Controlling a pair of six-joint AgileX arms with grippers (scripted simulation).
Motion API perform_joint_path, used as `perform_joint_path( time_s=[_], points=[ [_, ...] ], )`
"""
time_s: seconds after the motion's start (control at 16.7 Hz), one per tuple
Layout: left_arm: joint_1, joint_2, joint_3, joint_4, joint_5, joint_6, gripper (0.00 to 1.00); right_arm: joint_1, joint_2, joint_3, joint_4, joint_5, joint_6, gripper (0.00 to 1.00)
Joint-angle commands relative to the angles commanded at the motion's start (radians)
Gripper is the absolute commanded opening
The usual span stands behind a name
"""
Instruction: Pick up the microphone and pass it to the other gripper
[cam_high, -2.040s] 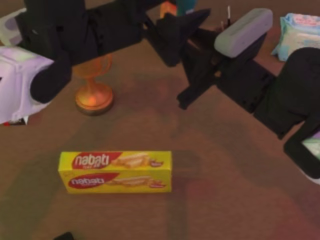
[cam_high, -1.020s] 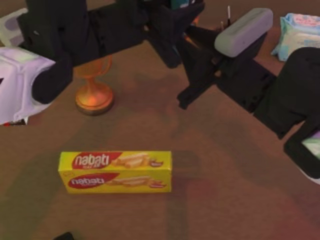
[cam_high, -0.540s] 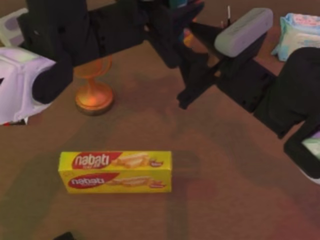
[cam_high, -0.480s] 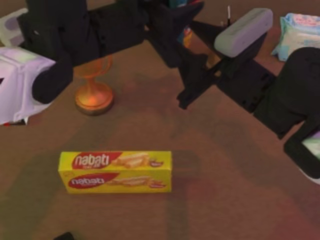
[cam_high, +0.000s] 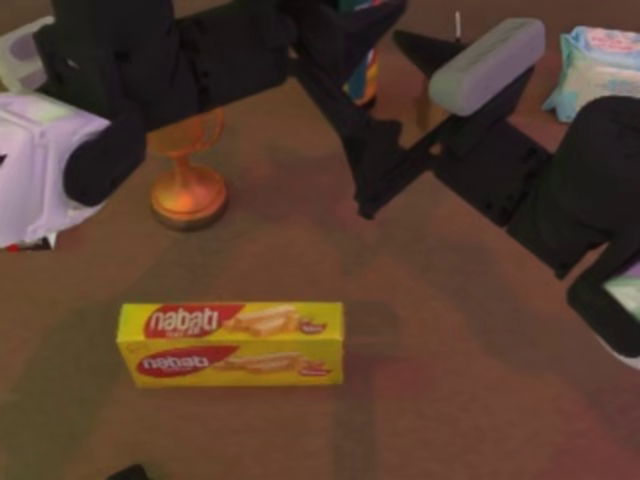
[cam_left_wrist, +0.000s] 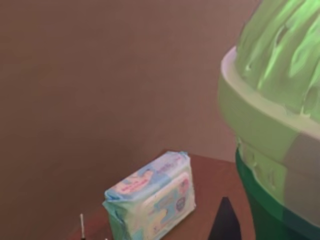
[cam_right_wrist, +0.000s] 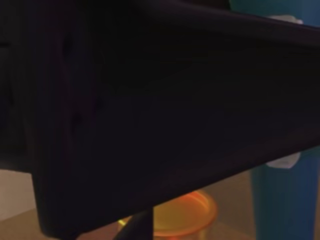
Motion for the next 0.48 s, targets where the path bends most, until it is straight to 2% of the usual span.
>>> perform_joint_path(
  time_s=[0.24, 0.48],
  points=[
    [0.002, -0.006, 0.004, -0.002, -0.002, 0.004, 0.0, -0.004, 0.003, -0.006, -0.001, 0.003, -0.003, 1.0],
    [0.071, -0.04, -0.028, -0.005, 0.062, 0.006, 0.0, -0.021, -0.106, -0.123, 0.004, -0.016, -0.003, 1.0]
  ],
)
